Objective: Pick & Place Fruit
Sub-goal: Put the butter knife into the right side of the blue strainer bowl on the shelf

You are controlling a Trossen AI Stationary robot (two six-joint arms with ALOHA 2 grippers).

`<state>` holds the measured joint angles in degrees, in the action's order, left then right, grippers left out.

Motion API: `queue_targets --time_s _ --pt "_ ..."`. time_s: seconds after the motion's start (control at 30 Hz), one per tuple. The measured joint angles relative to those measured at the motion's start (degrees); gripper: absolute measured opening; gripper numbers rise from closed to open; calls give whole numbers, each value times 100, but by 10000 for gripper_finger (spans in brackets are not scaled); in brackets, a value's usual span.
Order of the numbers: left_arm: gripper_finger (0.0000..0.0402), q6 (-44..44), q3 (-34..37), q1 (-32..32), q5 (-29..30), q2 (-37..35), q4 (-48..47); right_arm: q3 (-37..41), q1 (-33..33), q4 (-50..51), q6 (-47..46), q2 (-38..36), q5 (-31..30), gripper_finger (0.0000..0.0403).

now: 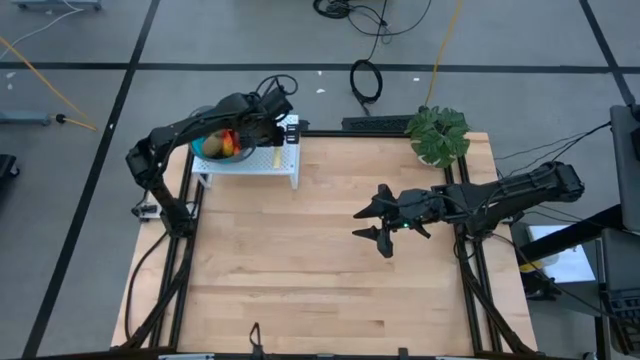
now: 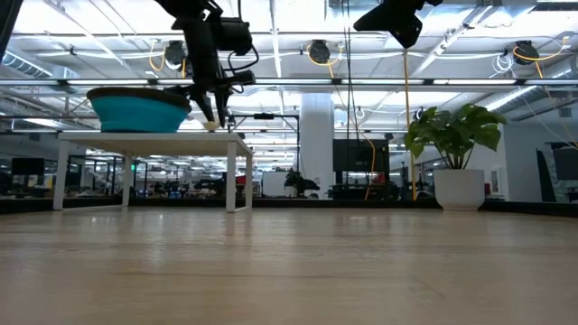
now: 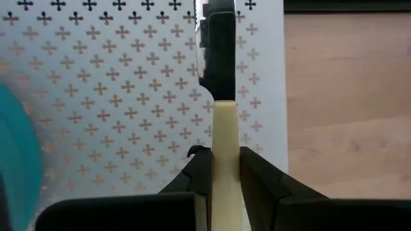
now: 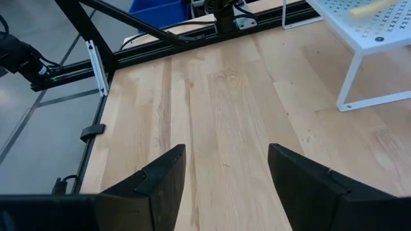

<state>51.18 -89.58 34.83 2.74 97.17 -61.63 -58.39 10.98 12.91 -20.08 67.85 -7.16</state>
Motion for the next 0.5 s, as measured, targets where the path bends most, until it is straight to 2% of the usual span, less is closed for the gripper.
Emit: queue_targets --time_s 0.37,0.5 --pt "50 -2 -7 -116 -118 -2 187 0 0 9 -17 0 2 213" --pt "51 -98 -205 -121 -72 -2 95 0 0 26 -20 0 2 212"
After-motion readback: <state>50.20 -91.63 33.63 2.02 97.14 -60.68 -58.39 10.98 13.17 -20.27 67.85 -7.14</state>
